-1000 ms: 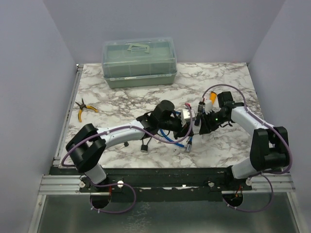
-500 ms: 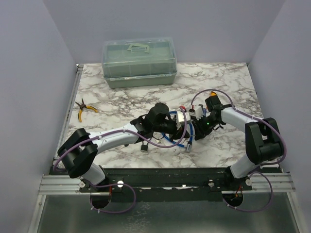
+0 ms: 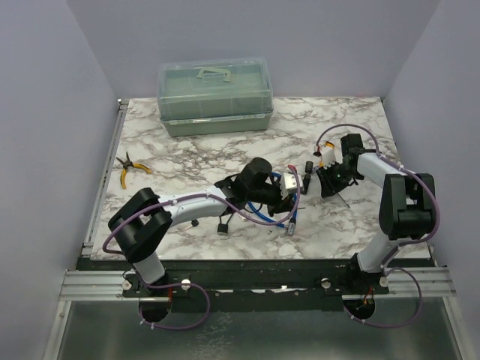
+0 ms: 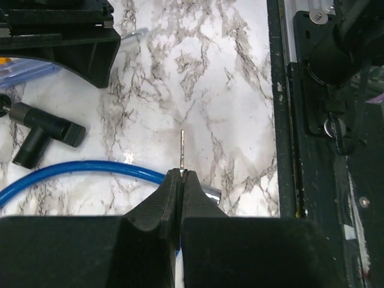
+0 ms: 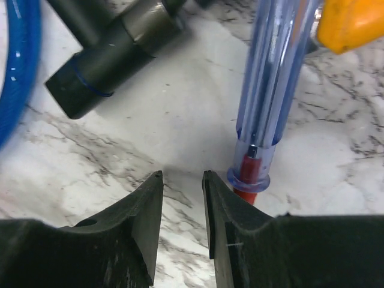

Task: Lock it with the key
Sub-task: Move the distractor to the center of the board, then place the key at the center of the board.

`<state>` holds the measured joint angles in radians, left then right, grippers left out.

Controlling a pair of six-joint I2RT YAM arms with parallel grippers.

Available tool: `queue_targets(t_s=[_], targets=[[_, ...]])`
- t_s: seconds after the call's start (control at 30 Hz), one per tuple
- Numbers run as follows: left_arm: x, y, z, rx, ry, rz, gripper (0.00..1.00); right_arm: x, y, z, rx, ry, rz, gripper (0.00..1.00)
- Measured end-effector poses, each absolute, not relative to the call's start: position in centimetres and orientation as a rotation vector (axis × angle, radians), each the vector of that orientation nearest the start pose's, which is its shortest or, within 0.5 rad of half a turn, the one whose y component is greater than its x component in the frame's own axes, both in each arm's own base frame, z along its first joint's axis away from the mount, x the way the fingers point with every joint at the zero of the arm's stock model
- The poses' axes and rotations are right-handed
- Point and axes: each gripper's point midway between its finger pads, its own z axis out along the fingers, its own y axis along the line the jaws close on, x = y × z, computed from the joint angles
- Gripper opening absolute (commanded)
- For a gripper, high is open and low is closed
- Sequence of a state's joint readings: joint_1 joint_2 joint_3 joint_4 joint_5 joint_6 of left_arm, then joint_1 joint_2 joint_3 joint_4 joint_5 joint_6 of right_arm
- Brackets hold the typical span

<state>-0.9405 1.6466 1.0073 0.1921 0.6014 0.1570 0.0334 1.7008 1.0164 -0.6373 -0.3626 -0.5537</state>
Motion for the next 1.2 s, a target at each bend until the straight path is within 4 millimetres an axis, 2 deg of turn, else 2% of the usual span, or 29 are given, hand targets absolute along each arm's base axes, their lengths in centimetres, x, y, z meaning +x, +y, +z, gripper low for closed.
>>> queue_targets(t_s=[0.1, 0.2, 0.33, 0.43, 0.53, 0.67, 0.77, 0.93, 1.1, 1.2], targets=[[19.7, -43.2, 14.3, 1.434, 1.547, -1.081, 0.00, 31.5, 4.3, 2.1, -0.867, 2.638, 0.372, 0.39], [20.1, -44.3, 14.1, 1.447, 1.530, -1.078, 0.00, 32.0, 4.3, 2.5, -0.870, 2.623, 0.366, 0.40], [20.6, -46.1, 13.8, 1.463, 1.501, -1.078, 0.00, 33.3, 4.4, 4.2, -0.837, 2.585, 0.409, 0.41], [20.8, -47.1, 13.3, 1.471, 1.485, -1.079, 0.00, 34.7, 3.8, 6.8, -0.763, 2.527, 0.455, 0.42], [20.9, -47.8, 12.8, 1.485, 1.467, -1.076, 0.00, 35.8, 3.2, 10.3, -0.673, 2.447, 0.496, 0.43], [20.9, -49.6, 12.3, 1.511, 1.430, -1.073, 0.00, 36.4, 2.9, 14.3, -0.589, 2.360, 0.526, 0.43], [21.0, -51.1, 11.5, 1.538, 1.396, -1.065, 0.00, 36.8, 3.3, 16.4, -0.549, 2.316, 0.554, 0.43], [21.3, -52.0, 8.6, 1.585, 1.392, -1.036, 0.00, 36.9, 3.8, 17.3, -0.487, 2.309, 0.609, 0.45], [21.9, -51.8, 5.4, 1.615, 1.428, -0.987, 0.00, 36.7, 3.8, 17.6, -0.447, 2.313, 0.634, 0.46], [22.1, -51.7, 4.3, 1.621, 1.443, -0.970, 0.02, 36.6, 4.0, 17.7, -0.441, 2.311, 0.644, 0.47]])
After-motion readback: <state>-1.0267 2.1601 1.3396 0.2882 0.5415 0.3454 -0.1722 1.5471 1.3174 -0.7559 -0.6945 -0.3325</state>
